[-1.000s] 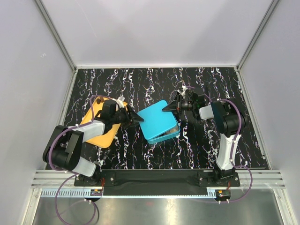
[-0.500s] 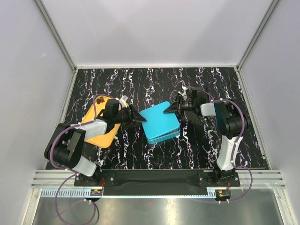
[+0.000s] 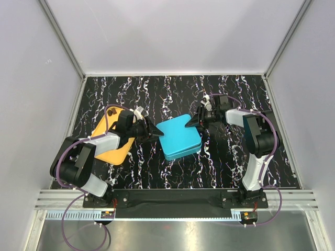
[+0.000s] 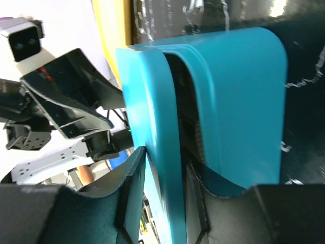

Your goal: Pack the chocolate

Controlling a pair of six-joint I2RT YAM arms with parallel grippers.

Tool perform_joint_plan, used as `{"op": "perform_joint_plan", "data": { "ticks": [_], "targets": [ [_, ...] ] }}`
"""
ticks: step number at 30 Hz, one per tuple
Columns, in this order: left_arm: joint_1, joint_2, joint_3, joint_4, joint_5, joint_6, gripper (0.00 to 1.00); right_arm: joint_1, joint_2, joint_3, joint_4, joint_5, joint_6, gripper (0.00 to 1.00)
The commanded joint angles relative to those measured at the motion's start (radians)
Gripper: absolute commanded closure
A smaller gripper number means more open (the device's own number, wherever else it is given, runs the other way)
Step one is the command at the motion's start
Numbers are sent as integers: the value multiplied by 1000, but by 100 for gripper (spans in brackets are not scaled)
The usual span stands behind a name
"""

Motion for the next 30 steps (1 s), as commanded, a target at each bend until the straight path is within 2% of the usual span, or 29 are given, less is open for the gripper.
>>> {"op": "perform_joint_plan", "data": {
  "ticks": [1,12,30],
  "targets": [
    [-6,4,35,35,-3,19,47,-12,-56,42,-86,49,-66,59],
    [-6,4,26,41,-5,16,47,-21,-85,65,-198,150,-130,57],
    [-7,-1,29,36,-6,16,47,-21,-114,87,-240,202,-162,50]
  ]
}}
